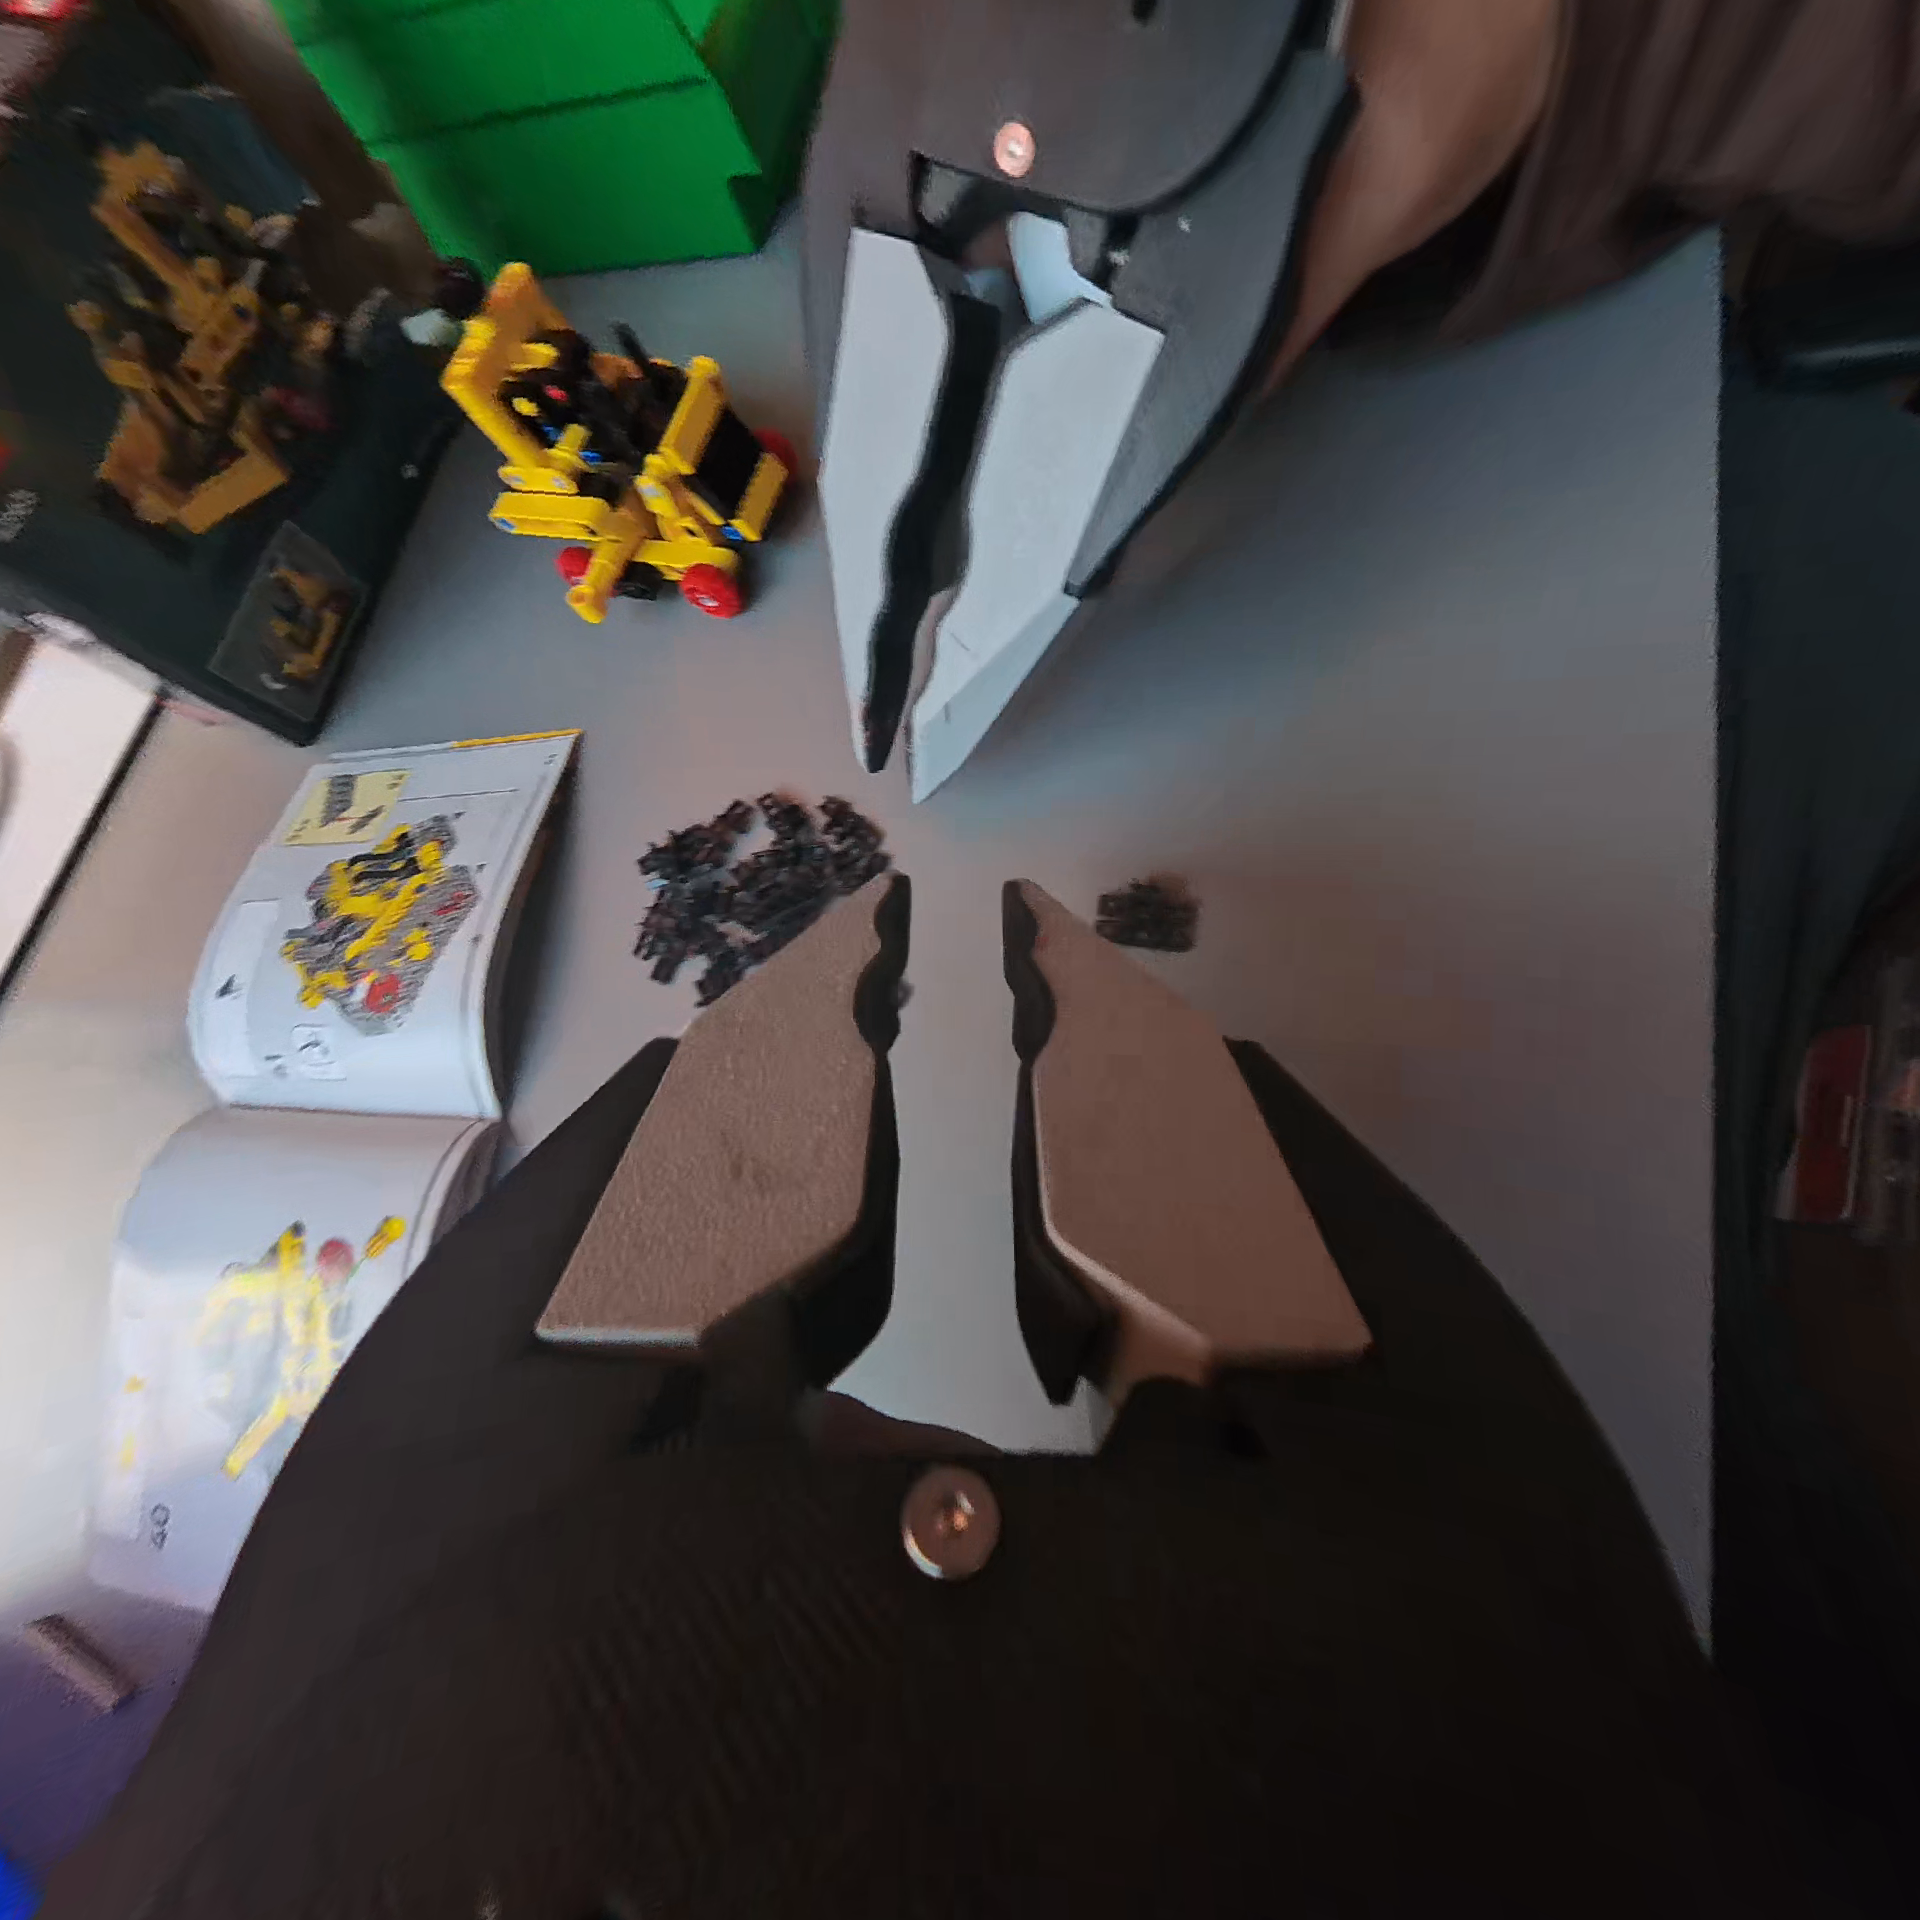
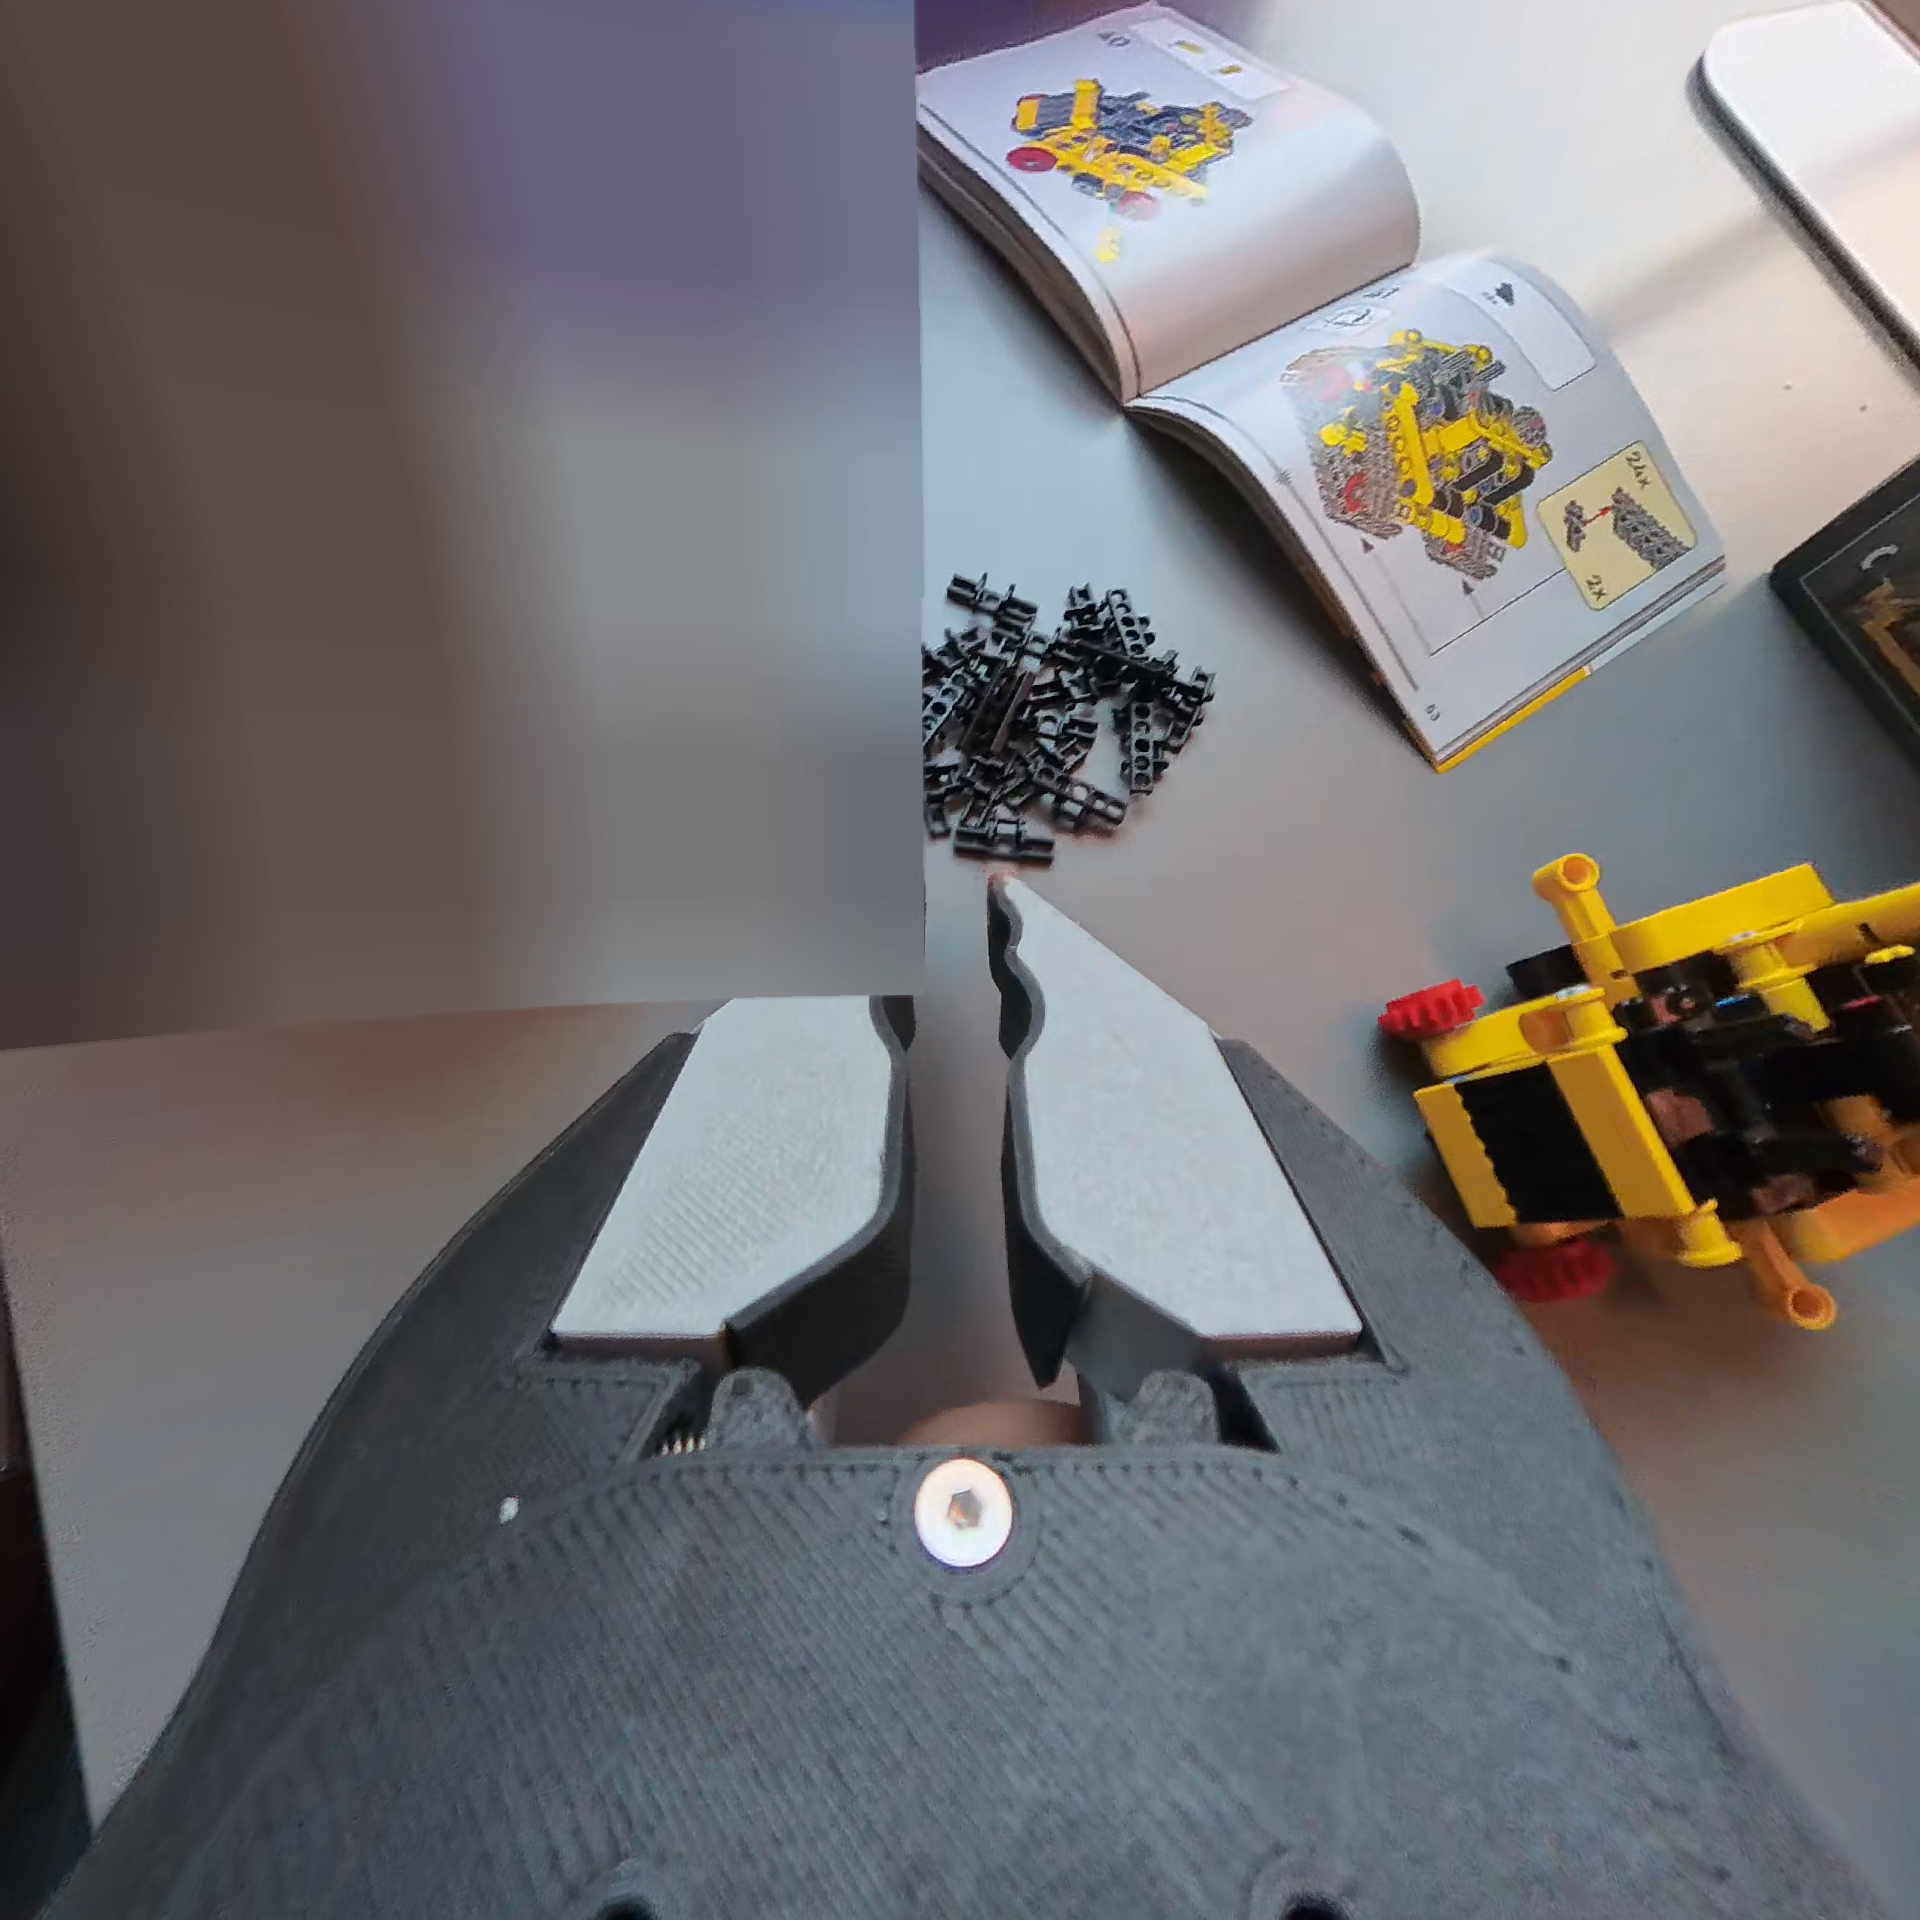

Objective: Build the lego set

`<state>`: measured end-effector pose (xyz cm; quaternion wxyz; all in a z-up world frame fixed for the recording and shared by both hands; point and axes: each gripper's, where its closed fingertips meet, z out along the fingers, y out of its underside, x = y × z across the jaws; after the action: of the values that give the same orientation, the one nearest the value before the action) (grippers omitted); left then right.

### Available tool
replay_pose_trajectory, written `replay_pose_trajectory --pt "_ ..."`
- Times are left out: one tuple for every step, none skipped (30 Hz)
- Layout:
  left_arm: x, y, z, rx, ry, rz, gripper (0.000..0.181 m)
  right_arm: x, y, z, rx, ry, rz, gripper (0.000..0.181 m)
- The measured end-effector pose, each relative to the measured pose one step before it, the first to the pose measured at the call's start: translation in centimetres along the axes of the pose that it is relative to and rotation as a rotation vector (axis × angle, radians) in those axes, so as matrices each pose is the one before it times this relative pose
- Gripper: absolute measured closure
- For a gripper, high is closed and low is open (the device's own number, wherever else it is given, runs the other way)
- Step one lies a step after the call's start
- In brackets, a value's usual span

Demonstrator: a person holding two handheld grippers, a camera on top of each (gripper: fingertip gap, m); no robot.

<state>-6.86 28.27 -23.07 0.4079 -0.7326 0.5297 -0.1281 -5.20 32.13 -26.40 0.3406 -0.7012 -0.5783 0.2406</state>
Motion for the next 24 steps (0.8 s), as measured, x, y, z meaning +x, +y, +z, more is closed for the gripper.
replay_pose_trajectory --pt "-0.743 0.008 -0.222 0.0146 -0.0169 -0.0222 0.167 0.313 -0.131 0.178 -0.0042 0.0154 -0.0039 0.172" --pt "-0.601 0.143 -0.081 0.0100 -0.0107 -0.0188 0.167 0.352 -0.062 0.186 -0.0093 0.0176 -0.0096 0.172" --pt "-0.458 0.270 0.051 0.0044 -0.0051 -0.0151 0.167 0.210 -0.032 0.215 -0.0118 0.0085 -0.0109 0.172" --pt "-0.362 0.331 0.162 0.0016 -0.0029 -0.0132 0.167 0.102 -0.085 0.232 -0.0088 0.0004 -0.0088 0.172" --pt "-0.227 0.378 0.244 -0.0018 0.0029 -0.0129 0.168 0.094 -0.149 0.212 -0.0039 0.0011 -0.0072 0.172" --pt "0.037 0.384 0.263 -0.0046 0.0171 -0.0121 0.169 0.064 -0.180 0.182 -0.0014 -0.0016 -0.0062 0.172" --pt "0.121 0.312 0.226 -0.0036 0.0210 -0.0141 0.169 0.010 -0.154 0.172 -0.0033 -0.0059 -0.0042 0.172" --pt "0.036 0.232 0.197 -0.0033 0.0143 -0.0151 0.169 0.006 -0.066 0.184 -0.0076 -0.0066 -0.0044 0.172" --pt "0.012 0.209 0.181 -0.0040 0.0104 -0.0116 0.169 -0.032 0.120 0.225 -0.0169 -0.0089 -0.0061 0.173" --pt "0.027 0.223 0.196 -0.0062 0.0079 -0.0069 0.170 0.019 0.252 0.228 -0.0233 -0.0052 -0.0054 0.174" --pt "0.007 0.293 0.191 -0.0113 0.0038 -0.0005 0.169 0.033 -0.006 0.058 -0.0025 -0.0020 -0.0011 0.174" --pt "-0.026 0.322 0.165 -0.0140 -0.0014 0.0061 0.169 -0.131 0.082 -0.028 -0.0075 -0.0098 0.0026 0.175" --pt "-0.046 0.281 0.115 -0.0140 -0.0062 0.0119 0.169 -0.226 0.121 -0.143 -0.0056 -0.0123 0.0008 0.176" --pt "-0.083 0.203 0.066 -0.0094 -0.0097 0.0120 0.169 -0.342 0.189 -0.195 -0.0048 -0.0144 -0.0006 0.176" --pt "-0.063 0.144 0.055 -0.0062 -0.0075 0.0053 0.169 -0.347 0.202 -0.224 -0.0018 -0.0122 -0.0014 0.176" --pt "0.002 0.136 0.082 -0.0068 -0.0016 -0.0007 0.169 -0.271 0.218 -0.232 0.0001 -0.0062 0.0017 0.176" --pt "0.073 0.099 0.082 -0.0060 0.0019 -0.0016 0.169 -0.125 0.160 -0.254 0.0028 0.0031 0.0071 0.176" --pt "0.057 0.067 0.077 -0.0044 -0.0006 0.0030 0.169 0.055 0.003 -0.340 0.0119 0.0147 0.0095 0.177" --pt "-0.007 0.034 0.047 -0.0022 -0.0049 0.0053 0.169 0.046 -0.155 -0.431 0.0185 0.0121 0.0110 0.176" --pt "-0.024 0.004 0.021 0.0006 -0.0045 0.0033 0.169 -0.092 -0.262 -0.509 0.0213 0.0005 0.0133 0.176" --pt "0.019 0.008 -0.003 0.0007 0.0001 -0.0004 0.169 -0.190 -0.302 -0.565 0.0226 -0.0069 0.0141 0.176" --pt "0.019 -0.002 -0.002 0.0018 0.0020 -0.0038 0.169 -0.190 -0.238 -0.582 0.0177 -0.0045 0.0137 0.176" --pt "0.007 0.019 -0.018 0.0012 0.0019 -0.0036 0.169 -0.150 -0.066 -0.569 0.0098 0.0014 0.0128 0.176" --pt "0.017 0.017 -0.018 0.0010 0.0025 -0.0021 0.169 -0.198 0.136 -0.492 0.0017 0.0025 0.0127 0.176"
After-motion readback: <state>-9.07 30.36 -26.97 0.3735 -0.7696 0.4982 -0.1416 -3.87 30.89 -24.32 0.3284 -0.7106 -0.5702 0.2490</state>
